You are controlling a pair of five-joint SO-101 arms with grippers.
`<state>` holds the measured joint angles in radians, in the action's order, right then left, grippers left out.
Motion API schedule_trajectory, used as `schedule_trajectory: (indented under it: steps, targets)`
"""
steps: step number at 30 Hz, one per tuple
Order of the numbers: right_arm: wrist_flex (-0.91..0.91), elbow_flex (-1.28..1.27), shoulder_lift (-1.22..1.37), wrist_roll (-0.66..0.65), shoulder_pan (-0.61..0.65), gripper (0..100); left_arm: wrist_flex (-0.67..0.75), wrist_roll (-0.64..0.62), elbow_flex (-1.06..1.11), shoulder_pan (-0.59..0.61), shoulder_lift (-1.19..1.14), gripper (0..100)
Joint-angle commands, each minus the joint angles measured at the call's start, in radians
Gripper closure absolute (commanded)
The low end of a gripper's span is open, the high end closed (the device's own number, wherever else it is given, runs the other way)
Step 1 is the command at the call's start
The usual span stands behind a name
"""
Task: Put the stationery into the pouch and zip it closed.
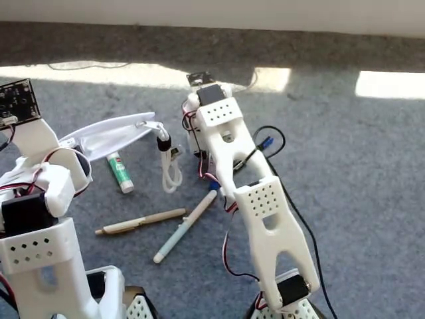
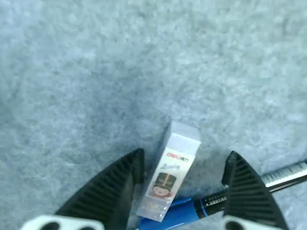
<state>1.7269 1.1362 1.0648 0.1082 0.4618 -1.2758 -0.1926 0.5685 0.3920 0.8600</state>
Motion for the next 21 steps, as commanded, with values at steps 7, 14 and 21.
schedule_trajectory:
  steps: [7, 14, 21]
  targets:
    - [-0.010, 0.041, -0.013, -0.015, 0.007, 99.0, 0.012, -0.014, 0.005, 0.015, -0.018, 99]
    - [0.033, 0.038, -0.064, -0.017, 0.008, 99.4, 0.011, -0.014, 0.005, 0.015, -0.018, 99]
    - [0.038, -0.008, -0.209, -0.074, 0.007, 99.3, 0.012, -0.014, 0.005, 0.012, -0.018, 99]
